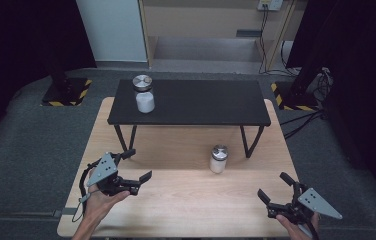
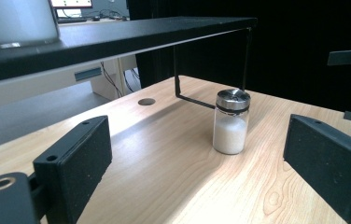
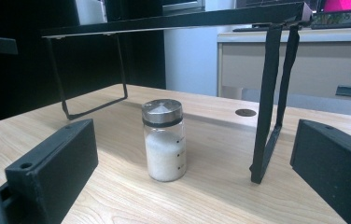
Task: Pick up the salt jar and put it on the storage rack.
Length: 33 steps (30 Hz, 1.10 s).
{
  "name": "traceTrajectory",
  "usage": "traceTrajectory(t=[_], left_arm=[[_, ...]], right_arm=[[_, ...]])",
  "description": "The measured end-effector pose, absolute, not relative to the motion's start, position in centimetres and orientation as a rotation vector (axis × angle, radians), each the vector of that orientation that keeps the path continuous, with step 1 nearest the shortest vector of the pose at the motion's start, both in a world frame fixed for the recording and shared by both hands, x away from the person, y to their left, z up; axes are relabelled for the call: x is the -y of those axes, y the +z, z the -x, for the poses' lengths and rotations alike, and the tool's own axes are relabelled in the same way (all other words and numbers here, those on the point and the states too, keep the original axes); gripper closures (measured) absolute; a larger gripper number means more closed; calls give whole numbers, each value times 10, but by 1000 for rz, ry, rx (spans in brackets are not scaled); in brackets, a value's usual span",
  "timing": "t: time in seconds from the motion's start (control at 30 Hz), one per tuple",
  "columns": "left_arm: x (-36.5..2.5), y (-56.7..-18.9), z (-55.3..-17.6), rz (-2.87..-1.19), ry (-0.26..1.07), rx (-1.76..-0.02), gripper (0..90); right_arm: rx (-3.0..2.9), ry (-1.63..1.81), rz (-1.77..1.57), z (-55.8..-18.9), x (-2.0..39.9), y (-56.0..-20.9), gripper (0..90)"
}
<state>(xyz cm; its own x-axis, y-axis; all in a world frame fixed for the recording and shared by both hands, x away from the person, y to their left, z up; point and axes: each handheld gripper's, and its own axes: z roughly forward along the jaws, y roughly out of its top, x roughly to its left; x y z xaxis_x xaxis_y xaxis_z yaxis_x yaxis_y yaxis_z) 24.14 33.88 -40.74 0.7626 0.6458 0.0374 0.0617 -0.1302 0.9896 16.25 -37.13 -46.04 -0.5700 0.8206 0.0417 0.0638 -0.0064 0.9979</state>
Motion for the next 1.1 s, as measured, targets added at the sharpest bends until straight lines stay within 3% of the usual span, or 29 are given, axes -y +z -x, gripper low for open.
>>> traceTrajectory(t=[1.1], left_arm=[[-333,-430,-236,-1691,576,-580,64]], right_arm=[[-1692,1636,-913,-164,372,-460,8]])
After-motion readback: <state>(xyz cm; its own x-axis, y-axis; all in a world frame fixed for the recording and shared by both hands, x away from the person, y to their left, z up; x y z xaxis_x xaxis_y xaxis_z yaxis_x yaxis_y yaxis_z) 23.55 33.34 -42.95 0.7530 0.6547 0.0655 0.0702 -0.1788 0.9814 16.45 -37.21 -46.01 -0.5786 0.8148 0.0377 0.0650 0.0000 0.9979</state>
